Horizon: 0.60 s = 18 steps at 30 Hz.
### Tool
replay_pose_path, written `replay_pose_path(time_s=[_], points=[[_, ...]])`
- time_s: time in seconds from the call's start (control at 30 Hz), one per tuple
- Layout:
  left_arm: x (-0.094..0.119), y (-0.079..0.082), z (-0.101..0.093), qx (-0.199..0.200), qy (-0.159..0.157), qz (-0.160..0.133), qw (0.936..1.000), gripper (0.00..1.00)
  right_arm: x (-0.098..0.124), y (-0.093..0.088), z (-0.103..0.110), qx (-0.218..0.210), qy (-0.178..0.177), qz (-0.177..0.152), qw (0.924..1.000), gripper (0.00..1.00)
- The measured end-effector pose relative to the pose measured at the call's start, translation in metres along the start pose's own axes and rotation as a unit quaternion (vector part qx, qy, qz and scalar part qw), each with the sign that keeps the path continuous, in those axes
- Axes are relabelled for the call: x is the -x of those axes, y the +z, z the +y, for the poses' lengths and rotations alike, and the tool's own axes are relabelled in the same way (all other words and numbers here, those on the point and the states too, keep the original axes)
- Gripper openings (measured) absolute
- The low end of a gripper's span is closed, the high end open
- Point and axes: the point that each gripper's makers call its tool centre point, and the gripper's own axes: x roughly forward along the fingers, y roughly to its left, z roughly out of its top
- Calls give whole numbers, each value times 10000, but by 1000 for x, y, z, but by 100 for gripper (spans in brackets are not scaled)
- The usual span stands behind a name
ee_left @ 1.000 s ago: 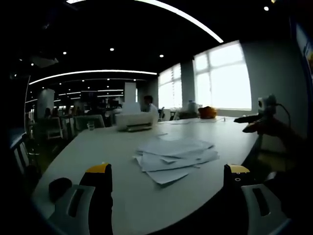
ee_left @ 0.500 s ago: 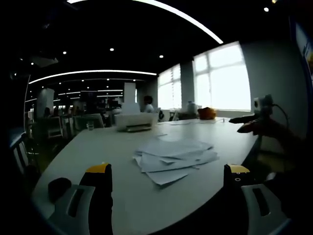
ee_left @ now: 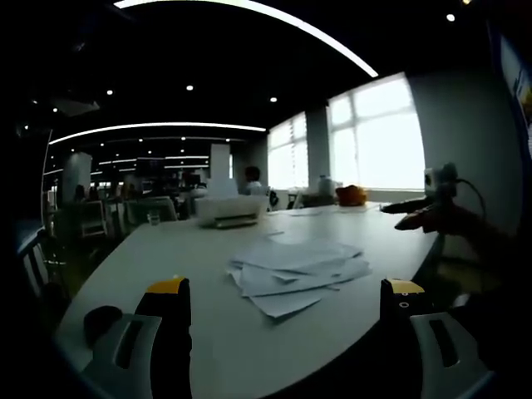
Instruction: Organize the stack of printing papers by aligning and flattening the scattered papers on the table
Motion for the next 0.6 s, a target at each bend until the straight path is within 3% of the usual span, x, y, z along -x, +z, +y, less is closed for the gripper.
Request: replay_pose_path(time_s=[0.6], points=[[-2,2,3,-41,43,-1,10000,97,-26,-11,3,7,186,170,9997,90]])
